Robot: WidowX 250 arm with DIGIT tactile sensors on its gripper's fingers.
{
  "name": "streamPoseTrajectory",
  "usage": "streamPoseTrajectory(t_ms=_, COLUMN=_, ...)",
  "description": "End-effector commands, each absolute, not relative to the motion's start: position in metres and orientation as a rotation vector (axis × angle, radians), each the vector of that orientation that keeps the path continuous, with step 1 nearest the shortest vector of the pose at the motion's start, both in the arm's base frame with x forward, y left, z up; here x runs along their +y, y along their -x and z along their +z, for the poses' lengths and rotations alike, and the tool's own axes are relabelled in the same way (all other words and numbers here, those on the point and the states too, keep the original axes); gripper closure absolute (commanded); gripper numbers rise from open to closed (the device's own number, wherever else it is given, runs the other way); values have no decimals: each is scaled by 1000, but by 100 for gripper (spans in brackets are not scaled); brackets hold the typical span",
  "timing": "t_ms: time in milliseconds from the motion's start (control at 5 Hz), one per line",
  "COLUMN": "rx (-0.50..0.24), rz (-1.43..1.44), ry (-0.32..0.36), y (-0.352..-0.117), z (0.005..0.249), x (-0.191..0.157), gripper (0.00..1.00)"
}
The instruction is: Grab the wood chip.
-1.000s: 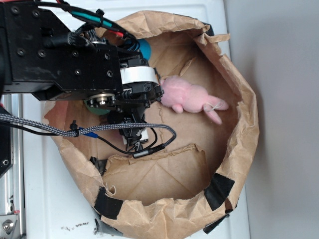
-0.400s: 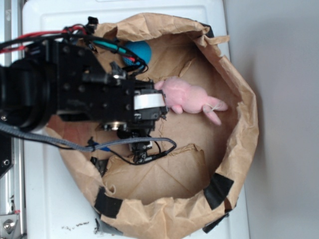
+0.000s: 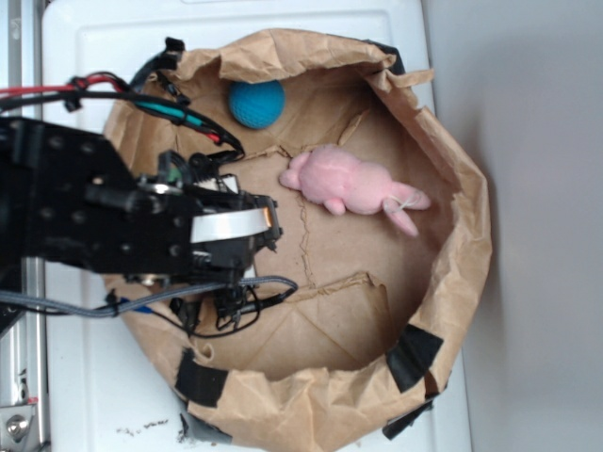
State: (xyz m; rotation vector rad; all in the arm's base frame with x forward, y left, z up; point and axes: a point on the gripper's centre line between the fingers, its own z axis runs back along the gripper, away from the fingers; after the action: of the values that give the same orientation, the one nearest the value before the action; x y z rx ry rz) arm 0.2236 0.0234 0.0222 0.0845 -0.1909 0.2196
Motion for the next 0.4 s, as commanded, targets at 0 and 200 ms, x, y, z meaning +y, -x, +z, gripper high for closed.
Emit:
streamPoseTrajectory(t_ms=0, rx=-272, rz=233, ry=43, y=-220, z=84, x=26, gripper=100)
streamPoseTrajectory(t_ms=200, rx=-298, rz=251, ry=128, y=-223, z=118, x=36, gripper=100)
